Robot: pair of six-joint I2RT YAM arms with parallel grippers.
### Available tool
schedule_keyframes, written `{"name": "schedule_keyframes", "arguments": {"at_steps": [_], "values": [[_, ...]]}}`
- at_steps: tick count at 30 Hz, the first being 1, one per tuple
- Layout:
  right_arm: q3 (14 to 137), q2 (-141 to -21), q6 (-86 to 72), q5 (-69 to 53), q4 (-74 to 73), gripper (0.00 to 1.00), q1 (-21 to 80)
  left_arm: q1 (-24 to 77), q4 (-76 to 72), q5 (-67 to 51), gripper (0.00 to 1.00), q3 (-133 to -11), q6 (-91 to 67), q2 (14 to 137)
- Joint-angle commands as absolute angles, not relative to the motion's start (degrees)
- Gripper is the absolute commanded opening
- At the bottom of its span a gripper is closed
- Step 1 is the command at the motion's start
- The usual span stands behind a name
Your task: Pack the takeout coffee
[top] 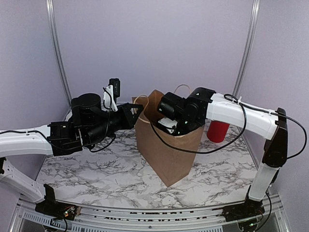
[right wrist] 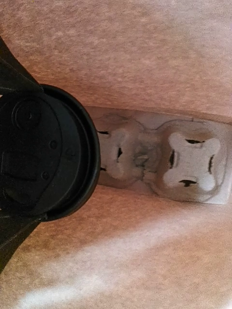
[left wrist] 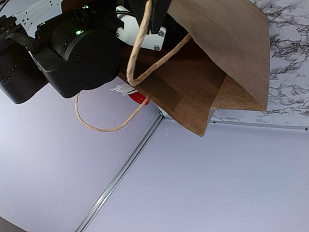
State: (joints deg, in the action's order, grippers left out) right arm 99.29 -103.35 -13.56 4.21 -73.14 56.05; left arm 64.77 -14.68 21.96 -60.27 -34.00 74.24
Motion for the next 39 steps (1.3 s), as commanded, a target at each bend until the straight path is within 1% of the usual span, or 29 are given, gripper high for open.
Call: {"name": "schedule_keyframes", "arguments": {"at_steps": [1,8,15,16,17,29,31,39], "values": [[96.1,-105.0,-13.9,3.4,-72.7,0.76,56.6,65.0,-14.2,22.2,0.00,-62.1,-33.0,74.2],[97.4,-105.1,-14.3,4.2,-72.6,0.78,56.6,65.0,-14.2,21.8,0.00,-62.0,-33.1,74.2],[101.4,-105.0,-14.7,5.7,-74.6,0.82,56.6,65.0,-14.2,21.8,0.00,-62.1,-33.1,74.2],[101.5,-105.0,-14.7,6.1,-75.0,0.92,56.6,65.0,-14.2,21.8,0.00,-62.1,-33.1,74.2],[103.6,-105.0,-14.8,6.3,-75.5,0.95,56.6,65.0,-14.2,21.8,0.00,-62.1,-33.1,74.3],[108.8,-104.6,-15.5,8.0,-76.9,0.97,56.6,65.0,-14.2,21.9,0.00,-62.2,-33.1,74.4],[109.7,-104.6,-15.8,8.1,-76.6,1.00,56.6,65.0,-14.2,21.8,0.00,-62.3,-33.1,74.4],[111.4,-104.2,-16.8,9.1,-75.7,1.00,56.6,65.0,-14.2,21.8,0.00,-62.4,-33.0,74.3]]}}
